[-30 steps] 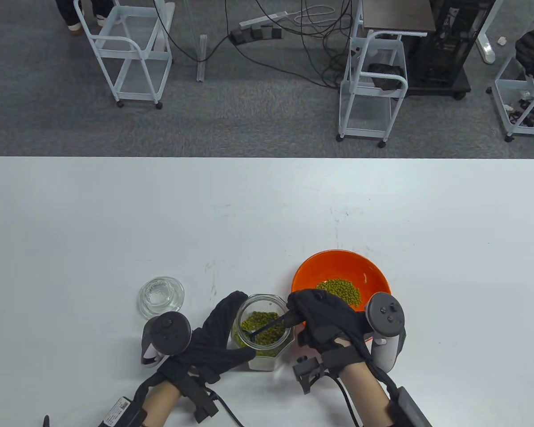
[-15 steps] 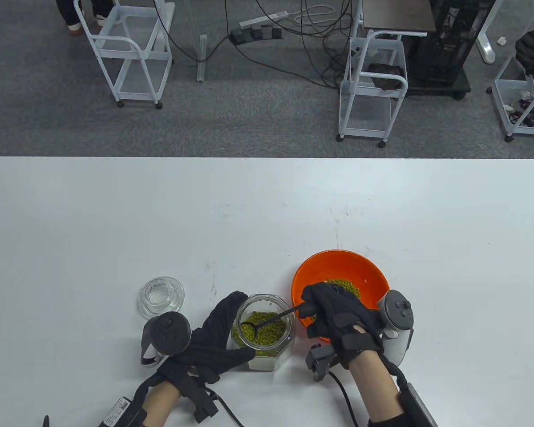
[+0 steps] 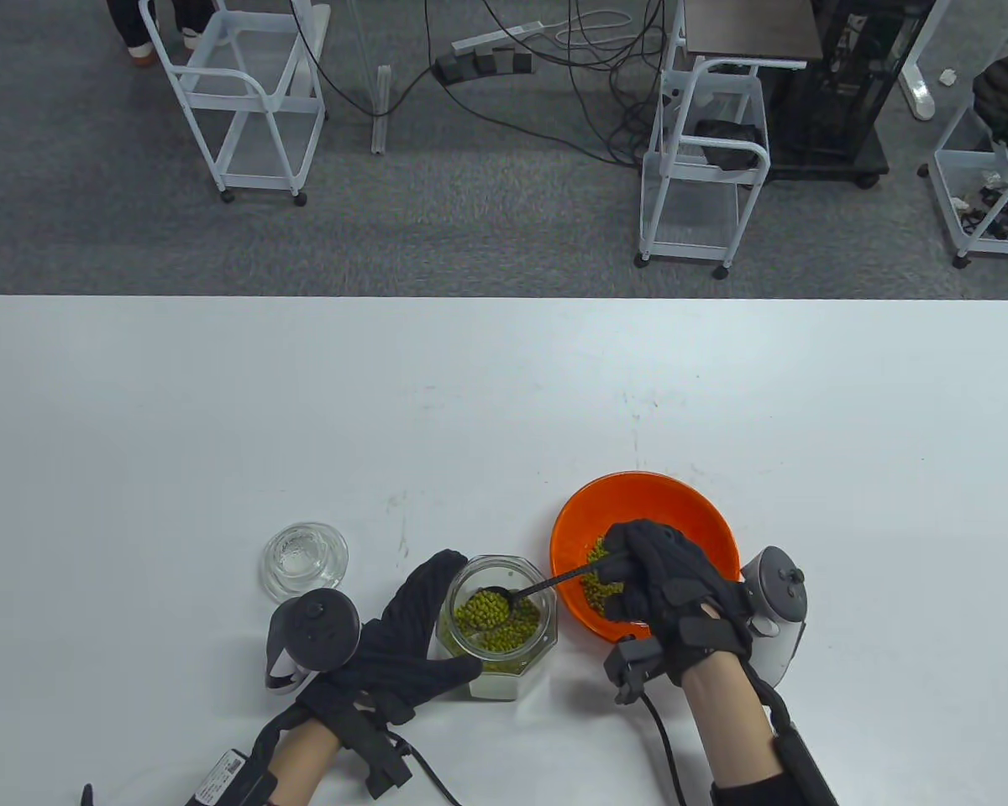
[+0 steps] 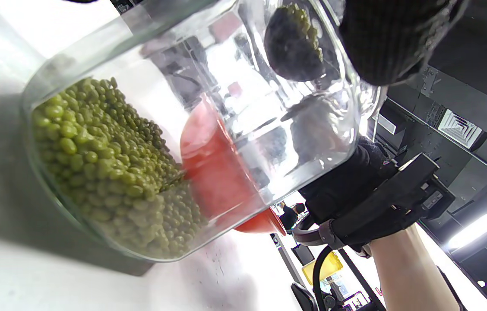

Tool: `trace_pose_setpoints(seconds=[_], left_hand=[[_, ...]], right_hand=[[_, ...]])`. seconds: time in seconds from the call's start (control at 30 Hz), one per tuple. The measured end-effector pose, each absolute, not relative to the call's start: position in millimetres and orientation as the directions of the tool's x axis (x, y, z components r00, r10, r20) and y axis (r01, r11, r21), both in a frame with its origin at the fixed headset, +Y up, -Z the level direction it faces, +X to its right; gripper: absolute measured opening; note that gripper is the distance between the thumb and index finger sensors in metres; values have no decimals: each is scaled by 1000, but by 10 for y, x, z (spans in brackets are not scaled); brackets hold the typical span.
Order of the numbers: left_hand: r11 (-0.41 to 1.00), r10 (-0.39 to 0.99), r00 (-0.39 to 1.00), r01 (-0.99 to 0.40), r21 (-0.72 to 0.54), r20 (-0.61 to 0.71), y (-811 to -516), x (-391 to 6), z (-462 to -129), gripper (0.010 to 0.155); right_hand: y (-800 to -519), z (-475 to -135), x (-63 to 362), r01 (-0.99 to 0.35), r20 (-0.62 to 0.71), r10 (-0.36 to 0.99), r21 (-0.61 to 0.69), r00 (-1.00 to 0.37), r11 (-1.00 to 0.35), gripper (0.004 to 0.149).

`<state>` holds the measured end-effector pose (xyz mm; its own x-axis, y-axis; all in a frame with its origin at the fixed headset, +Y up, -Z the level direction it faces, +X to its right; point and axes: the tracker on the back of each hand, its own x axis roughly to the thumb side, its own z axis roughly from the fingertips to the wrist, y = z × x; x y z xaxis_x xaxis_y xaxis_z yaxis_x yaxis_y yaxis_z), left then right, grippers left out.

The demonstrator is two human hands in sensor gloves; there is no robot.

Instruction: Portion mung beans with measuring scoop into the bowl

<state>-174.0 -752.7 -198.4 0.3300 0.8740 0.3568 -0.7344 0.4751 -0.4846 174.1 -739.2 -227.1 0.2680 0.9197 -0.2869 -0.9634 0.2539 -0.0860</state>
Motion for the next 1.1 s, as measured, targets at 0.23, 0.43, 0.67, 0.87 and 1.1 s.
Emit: trace_pose_setpoints(seconds=[0.23, 0.43, 0.67, 0.87, 1.1], left_hand=[[473, 875, 328, -736, -484, 356, -7528, -1740, -1980, 107], [473, 875, 328, -736, -484, 356, -7528, -1741, -1979, 107], [473, 875, 328, -736, -484, 356, -7528, -1741, -1979, 107], [473, 875, 328, -736, -484, 356, -7528, -1741, -1979, 107], [473, 875, 328, -736, -484, 356, -7528, -1741, -1979, 107]], right_hand=[[-7406, -2287, 1823, -943, -280, 901, -89, 332, 320, 41], [-7354, -2297, 1968, -916, -255, 880, -103, 401, 388, 41], [-7296, -2303, 2295, -873, -200, 851, -162, 486, 460, 41], [-7291, -2287, 2684, -853, -126, 862, -270, 491, 447, 41], [-7343, -2229, 3147, -845, -64, 916, -415, 395, 336, 41]])
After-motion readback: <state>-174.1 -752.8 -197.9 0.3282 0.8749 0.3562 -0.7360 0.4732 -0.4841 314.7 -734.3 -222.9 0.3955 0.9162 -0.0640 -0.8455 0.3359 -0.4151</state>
